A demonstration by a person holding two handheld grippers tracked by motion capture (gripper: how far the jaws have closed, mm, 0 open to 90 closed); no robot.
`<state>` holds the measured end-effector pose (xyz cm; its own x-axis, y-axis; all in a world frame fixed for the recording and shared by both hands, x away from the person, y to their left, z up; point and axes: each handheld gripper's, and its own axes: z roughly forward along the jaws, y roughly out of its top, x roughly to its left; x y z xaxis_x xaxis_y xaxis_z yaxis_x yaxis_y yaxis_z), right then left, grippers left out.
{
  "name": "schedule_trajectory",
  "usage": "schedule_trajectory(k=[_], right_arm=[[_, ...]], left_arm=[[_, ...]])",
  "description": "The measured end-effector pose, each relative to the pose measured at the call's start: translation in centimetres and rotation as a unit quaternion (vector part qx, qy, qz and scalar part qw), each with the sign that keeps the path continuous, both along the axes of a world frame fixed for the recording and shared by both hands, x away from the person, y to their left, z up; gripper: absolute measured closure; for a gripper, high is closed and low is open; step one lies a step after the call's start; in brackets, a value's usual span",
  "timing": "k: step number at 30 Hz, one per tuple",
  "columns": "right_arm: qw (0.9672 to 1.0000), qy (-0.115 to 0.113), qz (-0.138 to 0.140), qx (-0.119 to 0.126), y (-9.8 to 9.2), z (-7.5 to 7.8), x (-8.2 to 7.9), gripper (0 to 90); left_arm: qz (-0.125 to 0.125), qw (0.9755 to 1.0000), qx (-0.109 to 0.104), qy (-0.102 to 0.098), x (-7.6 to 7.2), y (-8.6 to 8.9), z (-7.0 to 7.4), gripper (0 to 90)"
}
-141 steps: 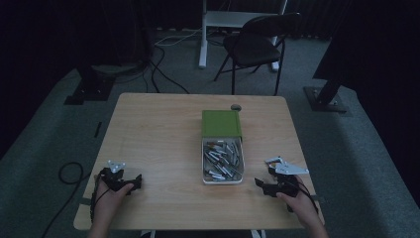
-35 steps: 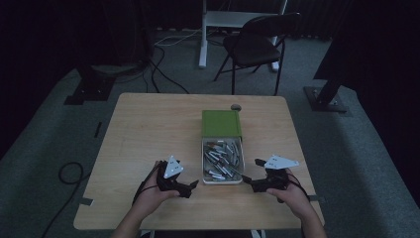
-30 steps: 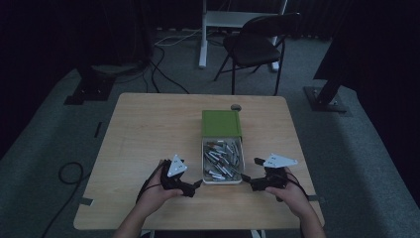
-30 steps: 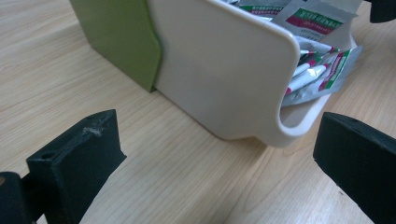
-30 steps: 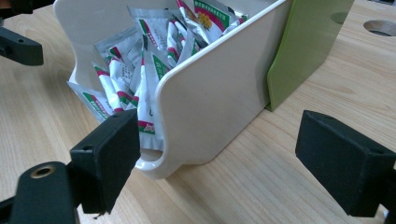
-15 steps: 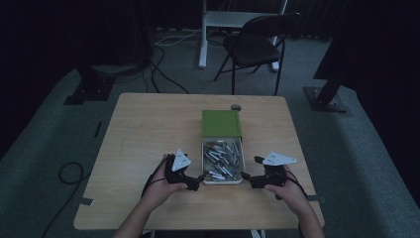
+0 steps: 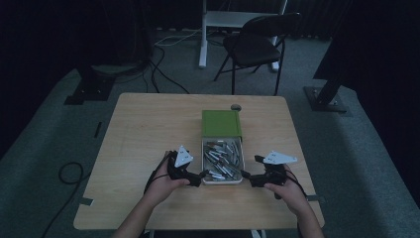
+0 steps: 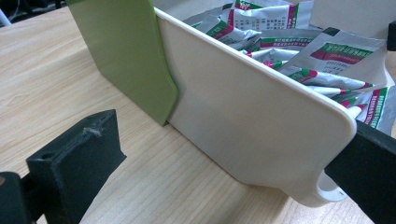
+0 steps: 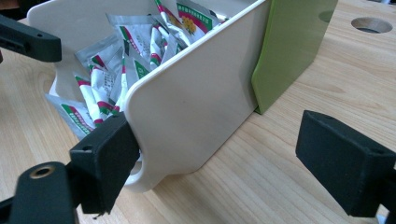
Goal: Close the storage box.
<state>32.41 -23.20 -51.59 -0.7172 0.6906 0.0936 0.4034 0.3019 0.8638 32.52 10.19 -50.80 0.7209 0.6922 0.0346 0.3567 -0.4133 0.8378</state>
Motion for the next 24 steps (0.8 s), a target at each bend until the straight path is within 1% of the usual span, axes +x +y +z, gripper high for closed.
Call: schedule_trajectory(k=[6, 14, 22, 24], right_arm=[[1.0, 0.001, -0.004, 0.002, 0.07, -0.03, 0.23, 13.0], [1.0, -0.001, -0.004, -0.007, 0.24, 0.21, 0.51, 13.0], [0.9999, -0.001, -0.005, -0.009, 0.35, 0.27, 0.81, 13.0], [0.9999, 0.0, -0.006, -0.009, 0.37, 0.29, 0.92, 13.0]], left_arm=[[0.0, 1.0, 0.007, -0.004, 0.37, -0.03, 0.11, 1.5], [0.005, 1.0, 0.005, -0.002, 0.58, 0.04, 0.14, 1.5], [0.01, 0.9999, 0.009, -0.001, 0.94, 0.05, 0.23, 1.5], [0.011, 0.9999, 0.006, 0.0, 1.05, 0.04, 0.21, 1.5]])
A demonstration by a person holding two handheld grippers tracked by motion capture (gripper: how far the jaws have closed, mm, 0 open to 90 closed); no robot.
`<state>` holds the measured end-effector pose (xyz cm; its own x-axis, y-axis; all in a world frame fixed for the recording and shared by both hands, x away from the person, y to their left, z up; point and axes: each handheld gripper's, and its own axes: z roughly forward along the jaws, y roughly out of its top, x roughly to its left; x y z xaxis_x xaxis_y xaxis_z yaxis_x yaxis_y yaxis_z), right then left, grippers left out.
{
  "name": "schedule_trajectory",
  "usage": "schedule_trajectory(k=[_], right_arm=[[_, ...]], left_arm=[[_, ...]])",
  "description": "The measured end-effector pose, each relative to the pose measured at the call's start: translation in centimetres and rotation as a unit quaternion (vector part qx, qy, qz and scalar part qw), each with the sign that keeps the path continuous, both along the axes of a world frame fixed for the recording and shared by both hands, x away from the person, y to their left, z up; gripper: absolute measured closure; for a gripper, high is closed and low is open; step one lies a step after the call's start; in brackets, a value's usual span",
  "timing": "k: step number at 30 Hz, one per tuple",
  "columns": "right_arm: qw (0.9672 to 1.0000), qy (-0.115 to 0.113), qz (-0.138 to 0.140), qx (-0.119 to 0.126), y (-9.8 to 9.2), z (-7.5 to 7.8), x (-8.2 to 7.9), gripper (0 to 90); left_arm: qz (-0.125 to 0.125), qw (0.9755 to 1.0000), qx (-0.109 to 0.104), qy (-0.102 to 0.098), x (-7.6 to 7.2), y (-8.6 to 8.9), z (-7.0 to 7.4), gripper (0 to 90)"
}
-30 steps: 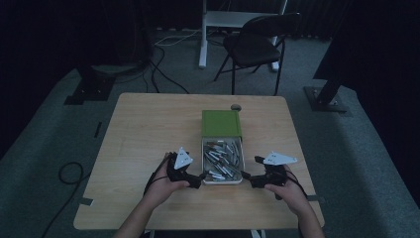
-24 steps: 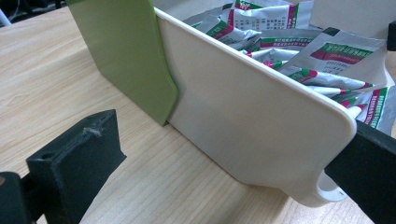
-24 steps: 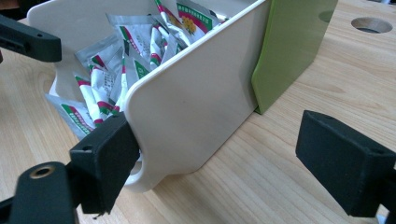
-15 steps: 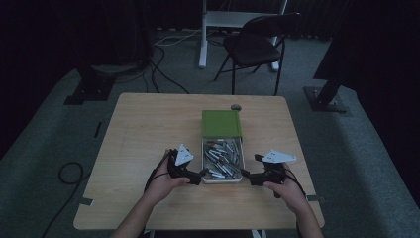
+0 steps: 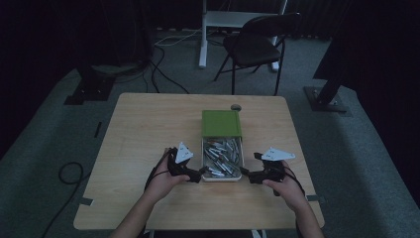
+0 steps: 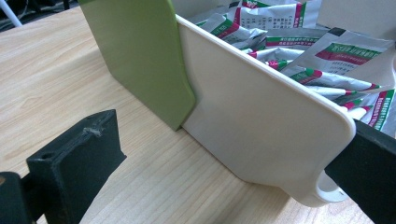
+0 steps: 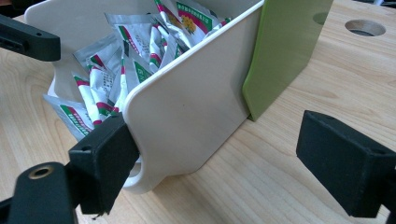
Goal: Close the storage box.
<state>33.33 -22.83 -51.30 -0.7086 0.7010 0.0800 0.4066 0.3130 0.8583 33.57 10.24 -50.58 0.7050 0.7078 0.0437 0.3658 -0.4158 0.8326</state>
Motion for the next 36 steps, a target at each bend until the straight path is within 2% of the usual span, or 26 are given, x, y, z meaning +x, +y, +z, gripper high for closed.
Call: schedule_trajectory(k=[13, 28, 36], right_arm=[[1.0, 0.001, -0.008, 0.002, -0.1, 0.0, 0.7, 13.0], [0.9998, -0.001, -0.016, 0.008, 0.1, 0.4, 1.5, 13.0], [0.9997, -0.003, -0.022, 0.011, 0.4, 0.7, 2.0, 13.0]], left_arm=[[0.001, 1.0, 0.008, 0.001, 0.6, -0.2, 0.2, 1.5], [0.011, 0.9999, -0.003, 0.006, 1.5, -0.1, 0.3, 1.5], [0.02, 0.9998, -0.001, 0.002, 2.2, 0.1, 0.6, 1.5]])
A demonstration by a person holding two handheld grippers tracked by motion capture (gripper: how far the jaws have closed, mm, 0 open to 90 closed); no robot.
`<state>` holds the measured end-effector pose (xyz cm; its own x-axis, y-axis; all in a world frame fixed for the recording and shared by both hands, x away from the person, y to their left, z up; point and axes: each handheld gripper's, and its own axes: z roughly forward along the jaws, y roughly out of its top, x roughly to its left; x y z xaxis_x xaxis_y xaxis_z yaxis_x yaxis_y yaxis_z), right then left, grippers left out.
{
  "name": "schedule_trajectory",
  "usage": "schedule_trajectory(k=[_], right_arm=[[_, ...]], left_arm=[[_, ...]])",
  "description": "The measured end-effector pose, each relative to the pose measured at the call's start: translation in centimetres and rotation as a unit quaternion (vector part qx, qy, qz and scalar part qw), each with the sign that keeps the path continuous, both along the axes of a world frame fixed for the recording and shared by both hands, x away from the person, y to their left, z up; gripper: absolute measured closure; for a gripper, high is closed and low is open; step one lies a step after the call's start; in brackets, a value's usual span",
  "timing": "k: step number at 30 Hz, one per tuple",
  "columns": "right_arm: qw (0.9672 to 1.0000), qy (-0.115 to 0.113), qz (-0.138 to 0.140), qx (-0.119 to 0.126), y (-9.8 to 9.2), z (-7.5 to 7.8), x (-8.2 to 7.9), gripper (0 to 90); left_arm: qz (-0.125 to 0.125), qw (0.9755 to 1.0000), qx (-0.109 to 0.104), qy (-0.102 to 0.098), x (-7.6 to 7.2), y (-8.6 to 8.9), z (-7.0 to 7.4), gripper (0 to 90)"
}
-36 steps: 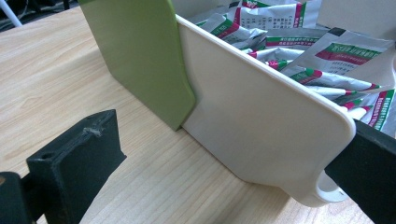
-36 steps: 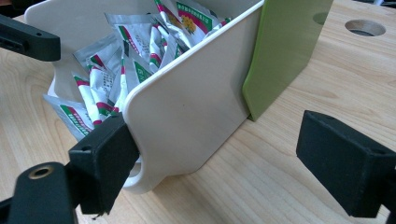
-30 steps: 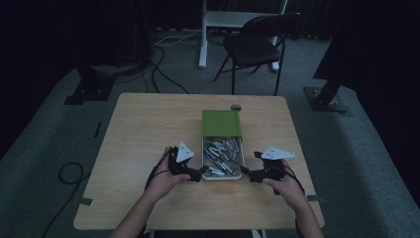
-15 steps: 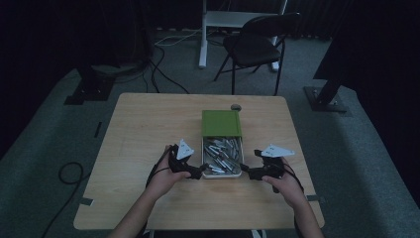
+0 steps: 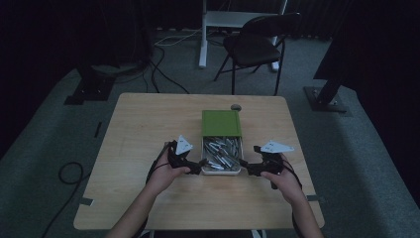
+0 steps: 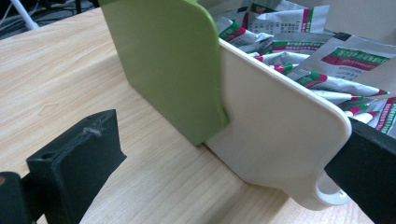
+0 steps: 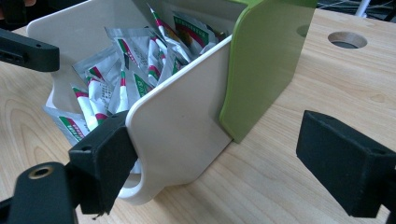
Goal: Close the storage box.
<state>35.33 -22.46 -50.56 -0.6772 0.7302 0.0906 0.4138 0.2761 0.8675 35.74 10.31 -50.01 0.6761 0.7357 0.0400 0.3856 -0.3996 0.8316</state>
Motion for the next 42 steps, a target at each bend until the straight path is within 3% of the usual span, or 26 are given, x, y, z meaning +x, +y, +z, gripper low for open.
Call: schedule_trajectory(k=[13, 18, 26, 42], right_arm=[[0.9999, 0.001, -0.012, 0.004, 0.1, 0.1, 1.1, 13.0], [0.9998, 0.001, -0.016, 0.008, 0.0, 0.0, 1.5, 13.0], [0.9997, 0.001, -0.024, 0.008, 0.0, 0.1, 2.1, 13.0], [0.9996, 0.001, -0.028, 0.005, 0.4, 0.2, 2.8, 13.0]], left_arm=[[0.006, 0.9999, -0.009, 0.005, 0.7, -0.1, -0.1, 1.5], [0.008, 0.9999, -0.006, -0.005, 0.9, -0.3, -0.1, 1.5], [0.013, 0.9998, -0.011, 0.005, 1.3, -0.3, -0.1, 1.5], [0.022, 0.9997, -0.015, 0.003, 2.1, -0.1, -0.1, 1.5]])
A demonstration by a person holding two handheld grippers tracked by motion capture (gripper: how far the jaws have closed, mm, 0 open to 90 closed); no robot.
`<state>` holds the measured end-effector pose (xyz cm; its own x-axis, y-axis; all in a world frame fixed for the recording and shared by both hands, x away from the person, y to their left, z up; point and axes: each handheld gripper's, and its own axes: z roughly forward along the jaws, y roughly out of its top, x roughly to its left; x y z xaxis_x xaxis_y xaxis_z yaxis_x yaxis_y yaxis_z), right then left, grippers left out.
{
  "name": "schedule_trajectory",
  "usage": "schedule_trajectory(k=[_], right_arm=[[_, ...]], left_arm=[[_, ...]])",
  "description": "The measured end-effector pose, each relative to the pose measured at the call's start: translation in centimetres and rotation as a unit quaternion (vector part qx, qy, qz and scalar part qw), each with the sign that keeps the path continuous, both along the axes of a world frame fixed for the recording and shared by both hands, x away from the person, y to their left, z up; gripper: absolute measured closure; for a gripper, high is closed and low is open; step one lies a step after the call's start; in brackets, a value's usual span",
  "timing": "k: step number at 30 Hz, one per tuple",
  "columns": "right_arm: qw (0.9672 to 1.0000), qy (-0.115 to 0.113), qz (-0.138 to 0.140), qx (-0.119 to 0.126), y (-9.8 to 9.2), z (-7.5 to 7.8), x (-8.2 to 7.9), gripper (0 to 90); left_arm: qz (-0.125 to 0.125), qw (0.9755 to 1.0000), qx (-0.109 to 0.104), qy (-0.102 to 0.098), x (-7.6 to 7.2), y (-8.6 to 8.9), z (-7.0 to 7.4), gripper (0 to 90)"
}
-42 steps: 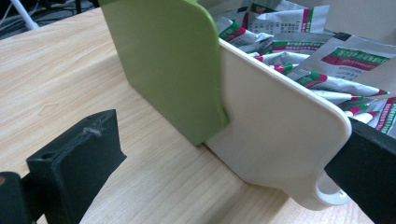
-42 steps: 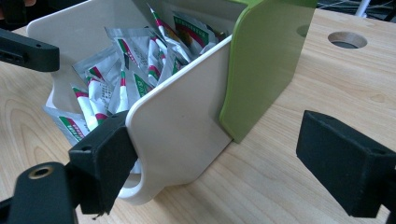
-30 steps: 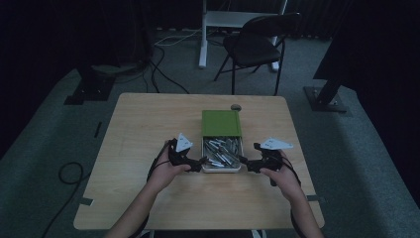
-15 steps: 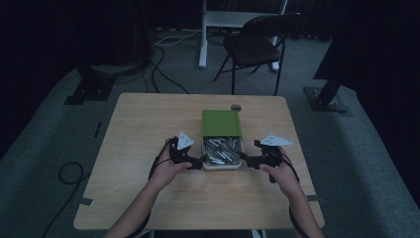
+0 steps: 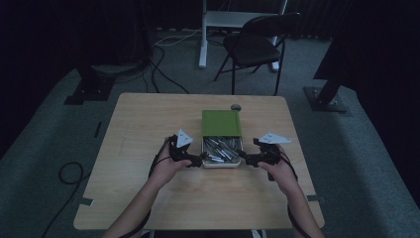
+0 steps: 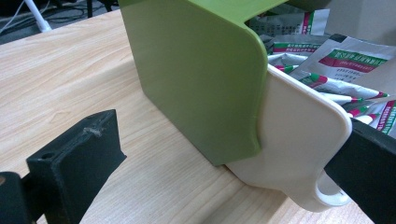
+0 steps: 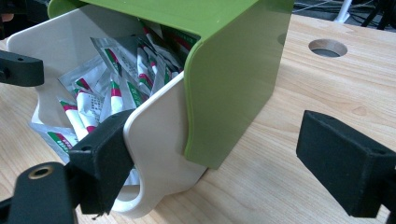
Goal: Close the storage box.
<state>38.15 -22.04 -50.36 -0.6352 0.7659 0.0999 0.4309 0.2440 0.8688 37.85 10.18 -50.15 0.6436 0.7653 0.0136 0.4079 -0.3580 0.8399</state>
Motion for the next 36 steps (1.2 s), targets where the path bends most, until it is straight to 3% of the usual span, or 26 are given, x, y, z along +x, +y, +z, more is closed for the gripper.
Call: schedule_trajectory(k=[15, 36], right_arm=[[1.0, 0.005, -0.004, 0.003, 0.3, 0.1, 0.9, 13.2], [0.9998, 0.004, -0.02, 0.005, 0.5, 0.1, 1.9, 13.3]], left_arm=[[0.004, 1.0, 0.002, 0.006, 0.9, 0.0, 0.1, 1.5], [0.015, 0.9999, 0.007, -0.002, 1.9, -0.2, 0.1, 1.5]])
